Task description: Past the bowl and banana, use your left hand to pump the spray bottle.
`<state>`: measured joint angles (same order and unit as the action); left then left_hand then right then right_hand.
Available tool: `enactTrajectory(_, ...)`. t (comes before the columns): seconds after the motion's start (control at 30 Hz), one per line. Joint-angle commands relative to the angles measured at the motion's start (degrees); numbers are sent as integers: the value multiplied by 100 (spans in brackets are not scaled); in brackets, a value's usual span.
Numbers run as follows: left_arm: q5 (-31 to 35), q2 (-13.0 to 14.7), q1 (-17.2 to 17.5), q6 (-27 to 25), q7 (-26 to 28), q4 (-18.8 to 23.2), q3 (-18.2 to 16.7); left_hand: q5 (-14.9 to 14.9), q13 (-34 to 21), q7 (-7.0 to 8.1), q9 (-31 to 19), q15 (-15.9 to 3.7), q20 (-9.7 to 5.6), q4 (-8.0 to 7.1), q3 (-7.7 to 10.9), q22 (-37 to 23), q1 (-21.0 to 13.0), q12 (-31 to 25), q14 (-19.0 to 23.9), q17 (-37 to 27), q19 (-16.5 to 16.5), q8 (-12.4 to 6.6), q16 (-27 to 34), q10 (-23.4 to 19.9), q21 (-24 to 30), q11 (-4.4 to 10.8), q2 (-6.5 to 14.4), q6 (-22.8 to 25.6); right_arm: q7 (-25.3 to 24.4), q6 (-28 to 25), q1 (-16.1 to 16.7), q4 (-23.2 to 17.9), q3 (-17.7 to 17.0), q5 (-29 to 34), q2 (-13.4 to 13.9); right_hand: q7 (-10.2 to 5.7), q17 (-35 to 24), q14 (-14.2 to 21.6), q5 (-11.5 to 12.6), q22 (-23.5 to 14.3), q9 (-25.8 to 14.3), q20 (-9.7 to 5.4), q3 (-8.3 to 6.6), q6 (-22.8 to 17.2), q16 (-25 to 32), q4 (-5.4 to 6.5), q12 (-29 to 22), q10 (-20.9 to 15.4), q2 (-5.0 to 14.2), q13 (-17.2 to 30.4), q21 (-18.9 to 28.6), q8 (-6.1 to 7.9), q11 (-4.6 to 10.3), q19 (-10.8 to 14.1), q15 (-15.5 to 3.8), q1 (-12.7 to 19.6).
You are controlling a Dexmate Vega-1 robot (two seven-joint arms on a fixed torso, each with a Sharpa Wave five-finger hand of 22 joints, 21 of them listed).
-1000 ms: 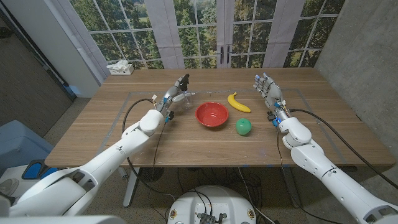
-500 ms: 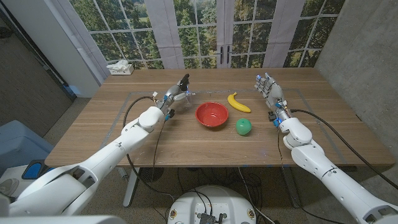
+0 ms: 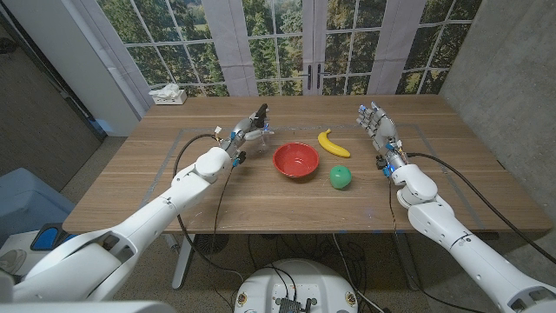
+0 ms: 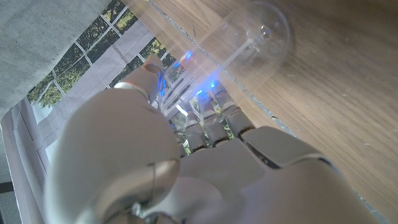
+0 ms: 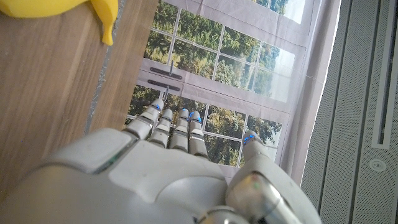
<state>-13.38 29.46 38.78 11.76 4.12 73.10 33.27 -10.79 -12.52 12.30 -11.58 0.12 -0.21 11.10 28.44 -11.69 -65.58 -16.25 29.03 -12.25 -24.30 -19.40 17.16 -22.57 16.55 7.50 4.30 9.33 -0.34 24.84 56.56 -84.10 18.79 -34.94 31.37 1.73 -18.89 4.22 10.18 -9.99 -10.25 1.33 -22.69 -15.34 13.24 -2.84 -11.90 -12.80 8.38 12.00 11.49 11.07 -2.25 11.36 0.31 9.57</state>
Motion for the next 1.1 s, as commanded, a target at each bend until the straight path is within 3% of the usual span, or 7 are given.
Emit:
enactTrajectory(0.03, -383, -71, 36, -110, -252, -14, -66, 0, -179, 18, -113, -1351, -146, -164, 632, -201, -1168, -131, 867, -336, -260, -229, 315, -254, 352, 50, 784, 397, 23, -97, 1, -26, -1, -39, 30, -5, -19, 40, 8, -18, -32, 20, -1, -48, 29, -5, -52, -37, -33, 11, 39, 26, -16, 59, 10, -17)
enactTrajectory(0.3, -741, -128, 27, -54, -552, -143, -131, 42, -731, -129, -590, -1321, -478, -163, 845, -1452, -1926, -368, 1764, -1375, -844, -1056, 1027, -683, 2267, 31, 718, 1406, -54, -156, -12, -81, 21, 36, 46, 3, -19, 35, 9, -18, -33, 16, -2, -41, 29, -9, -48, -37, -27, 12, 36, 21, -21, 59, 15, -20)
enactTrajectory(0.43, -884, -146, 25, -38, -661, -189, -163, 18, -917, -158, -768, -1298, -940, -99, 721, -1913, -2072, -337, 1896, -1741, -1443, -1219, 1254, -749, 3273, -15, 650, 1444, -80, -219, -14, -124, 30, 40, 58, 1, -19, 33, 9, -18, -33, 16, -2, -38, 29, -11, -47, -37, -26, 13, 35, 19, -24, 59, 12, -21)
enactTrajectory(0.67, -1450, -246, 117, -76, -847, -226, -387, -42, -1054, -167, -889, -1305, -1141, -90, 647, -2305, -2188, -331, 2007, -2070, -1669, -1366, 1447, -863, 4029, -58, 649, 1553, -123, -313, -44, -168, 74, 85, 62, 0, -18, 26, 10, -18, -33, 17, -3, -28, 28, -17, -48, -46, -23, 15, 30, 13, -25, 54, 23, -22)
enactTrajectory(0.8, -1502, -234, 125, -69, -854, -242, -408, -102, -1173, -234, -1002, -1297, -1205, -59, 592, -2558, -2327, -340, 2021, -2362, -1631, -1640, 1592, -978, 4502, -51, 607, 2010, -95, -282, -60, -154, 88, 87, 45, 1, -18, 24, 9, -18, -34, 15, -3, -31, 28, -20, -45, -44, -23, 16, 28, 14, -22, 52, 32, -24)
enactTrajectory(0.93, -1507, -226, 113, -121, -850, -274, -389, -184, -1358, -681, -1251, -1293, -1250, -47, 549, -2833, -2520, -342, 2024, -2686, -1512, -2106, 1698, -1152, 5146, -47, 542, 2718, -128, -311, -67, -184, 100, 105, 40, 7, -18, 22, 9, -18, -34, 14, -2, -24, 29, -23, -44, -46, -23, 16, 27, 10, -19, 52, 23, -27)
enactTrajectory(1.1, -1557, -279, 63, -17, -943, -443, -389, -241, -1452, -891, -1395, -1282, -1258, -51, 539, -2908, -2564, -355, 2135, -2804, -1579, -2265, 1763, -1262, 5449, -83, 506, 2879, -136, -327, -80, -186, 113, 118, 36, 4, -18, 23, 9, -18, -34, 14, -1, -24, 30, -26, -43, -48, -23, 18, 26, 10, -34, 53, 27, -32)
